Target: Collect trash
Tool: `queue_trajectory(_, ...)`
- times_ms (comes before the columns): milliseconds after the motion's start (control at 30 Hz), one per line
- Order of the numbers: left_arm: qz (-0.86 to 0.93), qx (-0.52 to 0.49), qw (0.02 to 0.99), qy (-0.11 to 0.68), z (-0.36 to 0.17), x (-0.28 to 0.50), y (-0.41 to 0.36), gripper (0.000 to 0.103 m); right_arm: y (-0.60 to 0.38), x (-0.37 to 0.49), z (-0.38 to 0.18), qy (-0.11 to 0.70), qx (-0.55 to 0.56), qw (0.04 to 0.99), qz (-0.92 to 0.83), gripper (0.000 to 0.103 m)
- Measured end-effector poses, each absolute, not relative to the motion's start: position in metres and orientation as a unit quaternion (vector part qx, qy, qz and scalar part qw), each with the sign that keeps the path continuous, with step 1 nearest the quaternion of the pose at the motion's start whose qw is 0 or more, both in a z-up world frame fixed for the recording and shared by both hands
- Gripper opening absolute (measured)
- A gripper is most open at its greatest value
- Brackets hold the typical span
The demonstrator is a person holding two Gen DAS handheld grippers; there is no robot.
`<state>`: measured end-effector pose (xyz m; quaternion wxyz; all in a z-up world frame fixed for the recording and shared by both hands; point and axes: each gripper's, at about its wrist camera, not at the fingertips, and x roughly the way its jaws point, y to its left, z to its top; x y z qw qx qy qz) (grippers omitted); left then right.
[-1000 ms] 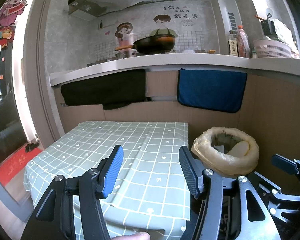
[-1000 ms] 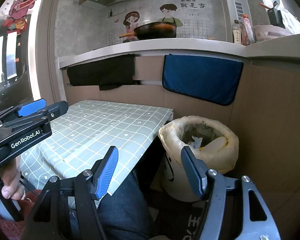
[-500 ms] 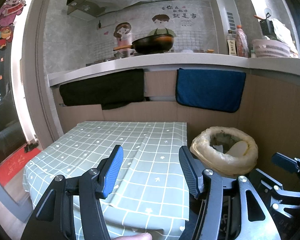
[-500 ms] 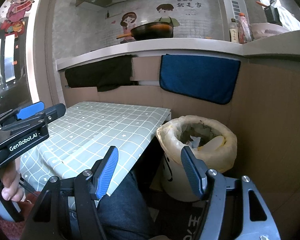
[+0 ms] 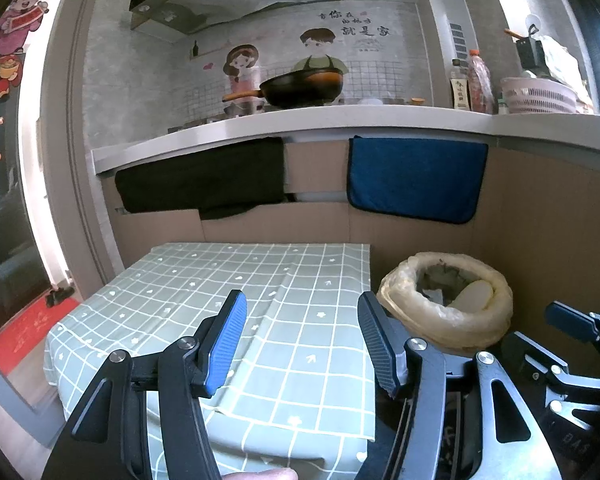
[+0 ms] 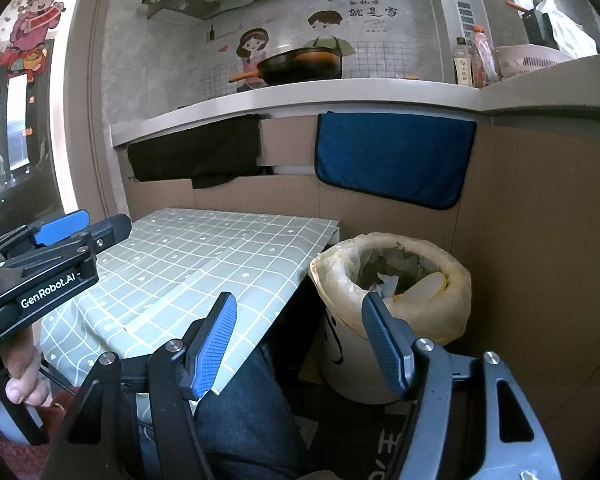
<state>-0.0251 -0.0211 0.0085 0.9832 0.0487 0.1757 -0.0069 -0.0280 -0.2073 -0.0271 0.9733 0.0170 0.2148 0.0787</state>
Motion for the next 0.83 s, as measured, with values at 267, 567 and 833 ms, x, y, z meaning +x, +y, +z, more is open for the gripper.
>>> queue_trajectory(267, -0.011, 0.05, 0.983, 0.179, 0.0065, -0.0245, -0.0206, 0.059, -0.2081, -0.0284, -0.0267, 0.216, 0.018, 0.973, 0.078, 0.063)
queue_trajectory(567, -0.012, 0.051, 0.982, 0.179, 0.0052, -0.0247, -0.0209, 0.059, -0.2089, -0.0286, -0.0264, 0.217, 0.02, 0.973, 0.079, 0.063)
queue_trajectory(833, -0.017, 0.05, 0.982, 0.181, 0.0017, -0.0248, -0.0196, 0.059, -0.2088, -0.0292, -0.0262, 0.217, 0.021, 0.973, 0.078, 0.063)
